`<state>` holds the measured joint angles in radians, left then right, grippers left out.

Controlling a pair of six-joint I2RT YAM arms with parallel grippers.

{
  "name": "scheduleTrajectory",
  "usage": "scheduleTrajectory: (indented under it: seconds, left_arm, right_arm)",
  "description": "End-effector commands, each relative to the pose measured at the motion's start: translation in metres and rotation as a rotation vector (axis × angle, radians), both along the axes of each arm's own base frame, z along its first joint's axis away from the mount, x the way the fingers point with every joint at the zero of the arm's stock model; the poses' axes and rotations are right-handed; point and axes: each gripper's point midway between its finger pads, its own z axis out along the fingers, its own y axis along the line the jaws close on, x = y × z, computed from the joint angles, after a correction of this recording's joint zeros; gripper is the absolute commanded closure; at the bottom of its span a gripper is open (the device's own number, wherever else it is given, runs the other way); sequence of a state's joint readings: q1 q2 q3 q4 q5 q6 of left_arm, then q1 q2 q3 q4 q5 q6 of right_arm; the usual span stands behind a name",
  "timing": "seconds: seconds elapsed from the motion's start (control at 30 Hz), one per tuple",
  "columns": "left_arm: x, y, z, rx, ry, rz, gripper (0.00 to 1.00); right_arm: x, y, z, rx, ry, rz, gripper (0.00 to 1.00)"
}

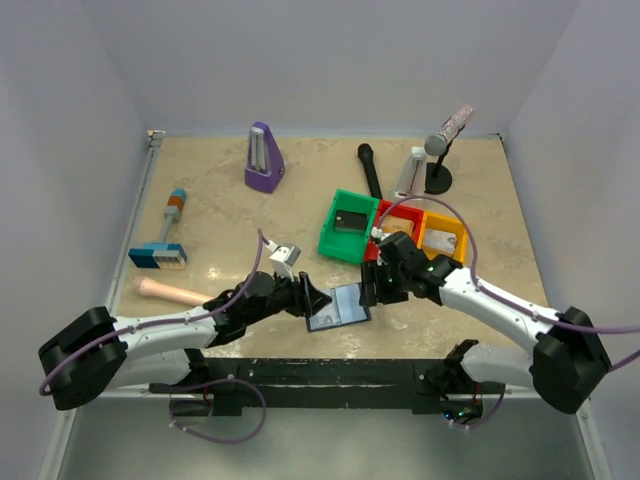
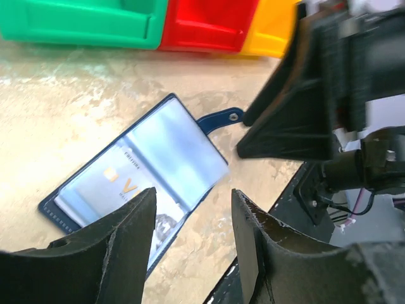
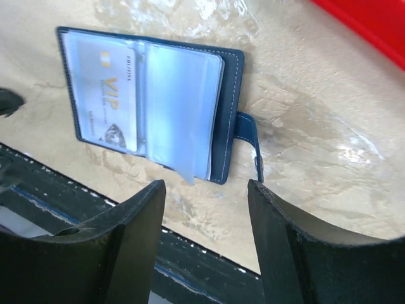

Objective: Take the credit cards out of the card holder
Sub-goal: Remove the credit card from the card holder.

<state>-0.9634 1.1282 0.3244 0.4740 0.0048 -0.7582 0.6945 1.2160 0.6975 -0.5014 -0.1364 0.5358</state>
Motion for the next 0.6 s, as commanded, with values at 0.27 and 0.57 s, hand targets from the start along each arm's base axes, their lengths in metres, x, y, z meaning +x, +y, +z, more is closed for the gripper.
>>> scheduleTrajectory:
  seconds: [0.27, 0.57]
  left_arm:
    - [0.003, 0.011, -0.007, -0.01, 0.037, 0.064, 0.48]
    - [0.007, 0.016, -0.024, 0.036, 0.096, 0.107, 0.52]
  right_arm:
    - [0.003, 0.042, 0.065, 0.247, -0.14, 0.2, 0.58]
    - [0.005, 0.078, 0.042, 0.384, -0.034, 0.231, 0.67]
